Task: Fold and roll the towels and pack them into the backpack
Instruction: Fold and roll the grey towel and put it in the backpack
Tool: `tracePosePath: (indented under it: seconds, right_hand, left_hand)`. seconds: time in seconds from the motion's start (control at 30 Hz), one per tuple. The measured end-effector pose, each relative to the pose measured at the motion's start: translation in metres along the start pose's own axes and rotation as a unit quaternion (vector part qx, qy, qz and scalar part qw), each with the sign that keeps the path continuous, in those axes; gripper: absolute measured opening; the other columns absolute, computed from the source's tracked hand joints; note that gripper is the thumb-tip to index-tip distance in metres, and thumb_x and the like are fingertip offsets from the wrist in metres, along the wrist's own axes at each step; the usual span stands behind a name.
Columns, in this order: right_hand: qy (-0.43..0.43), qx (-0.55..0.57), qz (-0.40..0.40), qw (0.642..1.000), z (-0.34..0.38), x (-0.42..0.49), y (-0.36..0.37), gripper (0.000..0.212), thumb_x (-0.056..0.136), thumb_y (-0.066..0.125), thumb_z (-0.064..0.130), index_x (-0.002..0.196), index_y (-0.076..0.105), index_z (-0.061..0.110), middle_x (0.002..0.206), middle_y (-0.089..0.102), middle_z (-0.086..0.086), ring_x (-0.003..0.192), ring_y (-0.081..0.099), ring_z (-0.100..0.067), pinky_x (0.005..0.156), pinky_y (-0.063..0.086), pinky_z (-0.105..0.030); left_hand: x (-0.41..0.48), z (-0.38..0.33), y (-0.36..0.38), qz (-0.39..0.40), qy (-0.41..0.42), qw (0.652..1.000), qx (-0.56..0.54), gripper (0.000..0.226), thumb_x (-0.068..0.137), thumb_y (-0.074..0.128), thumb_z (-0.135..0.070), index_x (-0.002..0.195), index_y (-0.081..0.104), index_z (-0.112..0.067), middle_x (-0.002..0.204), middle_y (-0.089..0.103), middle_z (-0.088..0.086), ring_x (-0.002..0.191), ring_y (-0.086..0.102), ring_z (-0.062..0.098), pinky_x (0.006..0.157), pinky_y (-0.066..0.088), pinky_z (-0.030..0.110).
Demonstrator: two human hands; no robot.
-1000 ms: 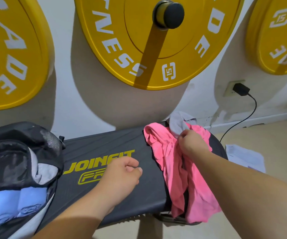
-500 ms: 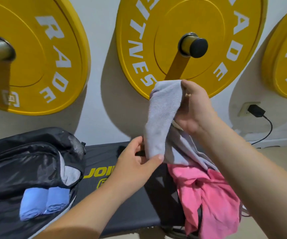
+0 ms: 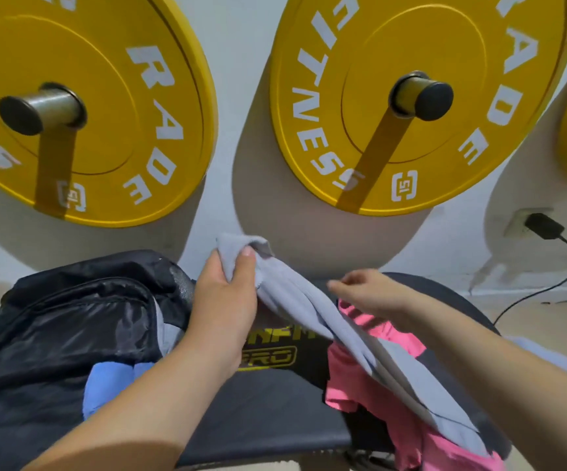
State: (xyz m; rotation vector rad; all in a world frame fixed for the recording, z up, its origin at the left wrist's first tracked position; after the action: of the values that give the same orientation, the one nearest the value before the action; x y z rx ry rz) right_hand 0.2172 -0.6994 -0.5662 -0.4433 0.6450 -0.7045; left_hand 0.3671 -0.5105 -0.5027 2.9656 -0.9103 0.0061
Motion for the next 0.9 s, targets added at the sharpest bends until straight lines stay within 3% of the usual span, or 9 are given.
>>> tracePosePath:
  seconds: [0.1, 0.17, 0.33, 0.5, 0.57, 0.63, 0.73, 0.83, 0.9]
  right_hand:
    - [0.083, -0.283, 0.098, 0.951, -0.052, 0.005, 0.019, 0.054, 0.101, 0.044, 0.051, 0.139, 0.055, 0.015, 0.145, 0.053, -0.011, 0.128, 0.053, -0.031, 0.102, 0.044, -0.036]
    - [0.079, -0.355, 0.119, 0.924, -0.085, 0.009, 0.028, 0.063, 0.097, 0.047, 0.055, 0.15, 0.04, 0.022, 0.156, 0.04, -0.011, 0.145, 0.036, -0.032, 0.116, 0.033, -0.038]
    - [0.023, -0.445, -0.075, 0.892, -0.128, 0.032, 0.002, 0.083, 0.088, 0.056, 0.051, 0.157, 0.017, 0.026, 0.166, 0.01, -0.009, 0.155, 0.007, -0.03, 0.119, 0.024, -0.057]
    - [0.018, -0.447, -0.181, 0.876, -0.106, 0.032, -0.022, 0.07, 0.081, 0.065, 0.052, 0.142, 0.043, 0.025, 0.154, 0.035, -0.011, 0.144, 0.032, -0.034, 0.112, 0.034, -0.053]
    - [-0.067, -0.385, -0.185, 0.902, -0.082, 0.026, -0.01, 0.041, 0.084, 0.058, 0.042, 0.121, 0.061, 0.025, 0.127, 0.058, -0.003, 0.12, 0.056, -0.028, 0.093, 0.05, -0.042]
    - [-0.134, -0.297, -0.098, 0.94, -0.061, 0.021, 0.016, 0.021, 0.088, 0.057, 0.038, 0.1, 0.069, 0.026, 0.097, 0.069, 0.004, 0.096, 0.066, -0.022, 0.079, 0.054, -0.036]
    - [-0.089, -0.281, 0.059, 0.954, -0.063, 0.022, 0.048, 0.024, 0.093, 0.06, 0.043, 0.089, 0.069, 0.021, 0.075, 0.066, 0.004, 0.074, 0.064, -0.019, 0.077, 0.055, -0.032]
    - [-0.001, -0.399, 0.015, 0.917, -0.091, 0.032, 0.033, 0.024, 0.097, 0.047, 0.034, 0.084, 0.058, 0.016, 0.076, 0.059, -0.005, 0.083, 0.059, -0.028, 0.078, 0.046, -0.027]
    - [0.021, -0.392, -0.034, 0.919, -0.094, 0.031, 0.02, 0.028, 0.097, 0.044, 0.032, 0.104, 0.062, 0.011, 0.087, 0.065, -0.007, 0.087, 0.06, -0.026, 0.074, 0.044, -0.028]
  left_hand:
    - [0.012, -0.004, -0.011, -0.049, -0.009, 0.998, -0.027, 0.013, 0.096, 0.059, -0.04, 0.1, 0.069, -0.032, 0.1, 0.076, 0.0, 0.101, 0.073, 0.023, 0.091, 0.058, 0.048]
    - [0.013, -0.006, -0.013, -0.05, 0.016, 0.996, 0.068, 0.014, 0.098, 0.06, -0.035, 0.095, 0.067, -0.023, 0.089, 0.072, 0.002, 0.092, 0.071, 0.024, 0.077, 0.057, 0.038]
    - [0.0, 0.008, 0.004, 0.054, 0.021, 0.97, 0.236, 0.007, 0.091, 0.068, -0.024, 0.091, 0.067, -0.017, 0.085, 0.07, 0.005, 0.075, 0.063, 0.023, 0.066, 0.049, 0.032]
    - [-0.004, 0.016, 0.011, 0.113, -0.024, 0.965, 0.236, 0.009, 0.09, 0.068, -0.026, 0.098, 0.069, -0.022, 0.096, 0.074, 0.002, 0.093, 0.07, 0.02, 0.078, 0.057, 0.037]
    - [-0.005, 0.024, 0.012, 0.137, -0.048, 0.961, 0.236, 0.01, 0.09, 0.069, -0.03, 0.099, 0.069, -0.025, 0.097, 0.074, -0.003, 0.092, 0.071, 0.016, 0.076, 0.056, 0.033]
    - [-0.007, 0.033, 0.015, 0.173, -0.085, 0.956, 0.222, 0.017, 0.083, 0.074, -0.031, 0.1, 0.069, -0.031, 0.096, 0.076, -0.004, 0.092, 0.072, 0.016, 0.08, 0.059, 0.036]
    - [-0.011, 0.041, 0.017, 0.203, -0.126, 0.949, 0.206, 0.022, 0.078, 0.073, -0.019, 0.098, 0.07, -0.027, 0.094, 0.077, 0.009, 0.082, 0.073, 0.018, 0.077, 0.058, 0.036]
    - [-0.015, 0.037, 0.014, 0.214, -0.11, 0.947, 0.212, 0.004, 0.089, 0.071, -0.021, 0.086, 0.073, -0.019, 0.083, 0.073, 0.018, 0.063, 0.061, 0.013, 0.062, 0.046, 0.025]
    - [-0.018, 0.035, 0.01, 0.219, -0.095, 0.944, 0.227, 0.011, 0.091, 0.069, -0.028, 0.086, 0.077, -0.021, 0.088, 0.075, 0.016, 0.066, 0.06, 0.015, 0.065, 0.044, 0.029]
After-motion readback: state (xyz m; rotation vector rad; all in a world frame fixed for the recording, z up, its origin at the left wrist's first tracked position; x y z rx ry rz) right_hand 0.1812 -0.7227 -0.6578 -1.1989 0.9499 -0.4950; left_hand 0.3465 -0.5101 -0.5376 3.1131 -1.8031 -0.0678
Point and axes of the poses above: each hand's wrist, its own x-axis towards the middle knuckle, its own y-axis out of the palm, z = x × y, the point moved 6 cm from there along x, towards the middle knuckle
